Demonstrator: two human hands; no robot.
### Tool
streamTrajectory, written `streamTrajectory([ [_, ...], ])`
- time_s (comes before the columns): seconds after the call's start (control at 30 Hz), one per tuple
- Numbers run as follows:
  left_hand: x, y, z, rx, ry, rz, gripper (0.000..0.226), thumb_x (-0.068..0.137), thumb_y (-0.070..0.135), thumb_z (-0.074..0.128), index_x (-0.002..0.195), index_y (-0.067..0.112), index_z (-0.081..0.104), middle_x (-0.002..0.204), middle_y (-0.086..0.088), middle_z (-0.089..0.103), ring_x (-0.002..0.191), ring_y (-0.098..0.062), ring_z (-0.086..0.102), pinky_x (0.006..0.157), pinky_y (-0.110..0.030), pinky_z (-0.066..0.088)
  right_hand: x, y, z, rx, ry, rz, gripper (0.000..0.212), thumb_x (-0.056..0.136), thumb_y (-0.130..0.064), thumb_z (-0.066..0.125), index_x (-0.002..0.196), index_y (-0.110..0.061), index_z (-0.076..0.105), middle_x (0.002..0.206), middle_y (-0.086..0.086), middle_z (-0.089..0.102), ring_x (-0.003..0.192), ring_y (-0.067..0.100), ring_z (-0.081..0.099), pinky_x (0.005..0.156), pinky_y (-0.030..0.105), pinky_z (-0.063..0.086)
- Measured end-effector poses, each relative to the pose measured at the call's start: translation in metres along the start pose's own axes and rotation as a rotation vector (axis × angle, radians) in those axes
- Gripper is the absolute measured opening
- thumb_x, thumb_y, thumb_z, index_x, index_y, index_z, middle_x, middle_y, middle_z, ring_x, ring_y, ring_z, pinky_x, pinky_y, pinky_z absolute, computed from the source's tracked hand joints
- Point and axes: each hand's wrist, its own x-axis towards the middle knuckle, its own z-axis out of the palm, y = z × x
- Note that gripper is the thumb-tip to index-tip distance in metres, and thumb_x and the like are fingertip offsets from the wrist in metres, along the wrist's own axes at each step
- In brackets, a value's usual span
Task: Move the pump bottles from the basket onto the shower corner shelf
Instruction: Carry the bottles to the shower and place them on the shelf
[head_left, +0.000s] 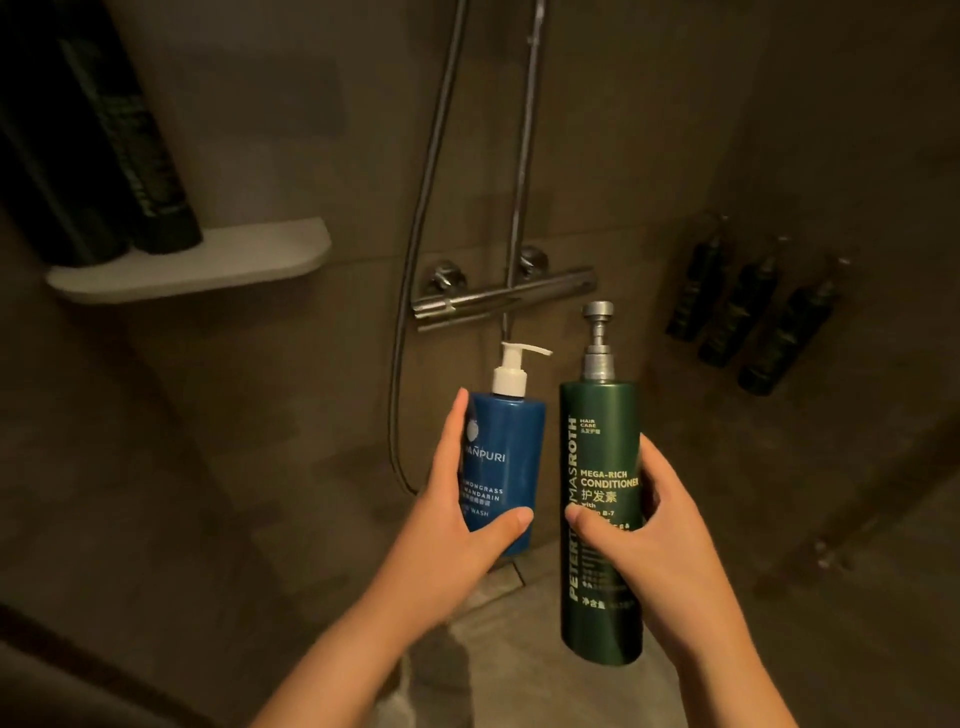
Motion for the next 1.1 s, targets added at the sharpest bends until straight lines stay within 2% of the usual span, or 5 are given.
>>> streamTrajectory([
  [0.27, 0.026, 0.017, -0.066, 0.113, 0.258, 0.065, 0.102, 0.078, 0.021, 0.074, 0.131, 0.070, 0.002, 0.123, 0.056, 0.028, 0.116, 0.018, 0.041, 0.079, -0.001, 0.039, 0.083, -0.019, 0.057, 0.081, -0.191, -0.087, 0.077, 0.065, -0.015, 0.081, 0.124, -0.051, 0.047, 0.106, -0.028, 0.065, 0.095, -0.007, 0.062, 0.068, 0.015, 0.049],
  [0.43, 0.044, 0.036, -0.113, 0.188, 0.395, 0.179, 0.101, 0.078, 0.022, 0.073, 0.131, 0.070, 0.001, 0.129, 0.051, 0.027, 0.119, 0.017, 0.038, 0.086, -0.006, 0.040, 0.116, -0.052, 0.098, 0.104, -0.209, -0.189, 0.068, 0.063, -0.013, 0.081, 0.103, -0.058, 0.049, 0.095, -0.039, 0.061, 0.089, -0.017, 0.058, 0.057, 0.000, 0.043],
  [0.7, 0.081, 0.064, -0.165, 0.238, 0.564, 0.330, 0.103, 0.076, 0.022, 0.075, 0.132, 0.069, 0.002, 0.127, 0.053, 0.026, 0.120, 0.020, 0.035, 0.079, 0.004, 0.034, 0.154, -0.110, 0.151, 0.168, -0.217, -0.380, 0.078, 0.060, -0.027, 0.081, 0.107, -0.072, 0.039, 0.103, -0.048, 0.054, 0.094, -0.026, 0.051, 0.069, 0.009, 0.038],
  [0.9, 0.115, 0.073, -0.184, 0.288, 0.659, 0.374, 0.104, 0.077, 0.018, 0.074, 0.134, 0.066, 0.001, 0.132, 0.045, 0.024, 0.119, 0.021, 0.034, 0.080, 0.004, 0.033, 0.196, -0.134, 0.172, 0.231, -0.240, -0.481, 0.081, 0.061, -0.025, 0.081, 0.124, -0.058, 0.041, 0.113, -0.032, 0.059, 0.099, -0.016, 0.055, 0.076, 0.019, 0.042],
  [1.1, 0.137, 0.072, -0.199, 0.308, 0.767, 0.348, 0.105, 0.076, 0.018, 0.075, 0.130, 0.071, 0.001, 0.125, 0.051, 0.022, 0.110, 0.030, 0.033, 0.073, 0.005, 0.034, 0.240, -0.141, 0.193, 0.256, -0.264, -0.519, 0.086, 0.059, -0.033, 0.080, 0.126, -0.063, 0.035, 0.123, -0.031, 0.053, 0.105, -0.017, 0.050, 0.074, 0.016, 0.038],
])
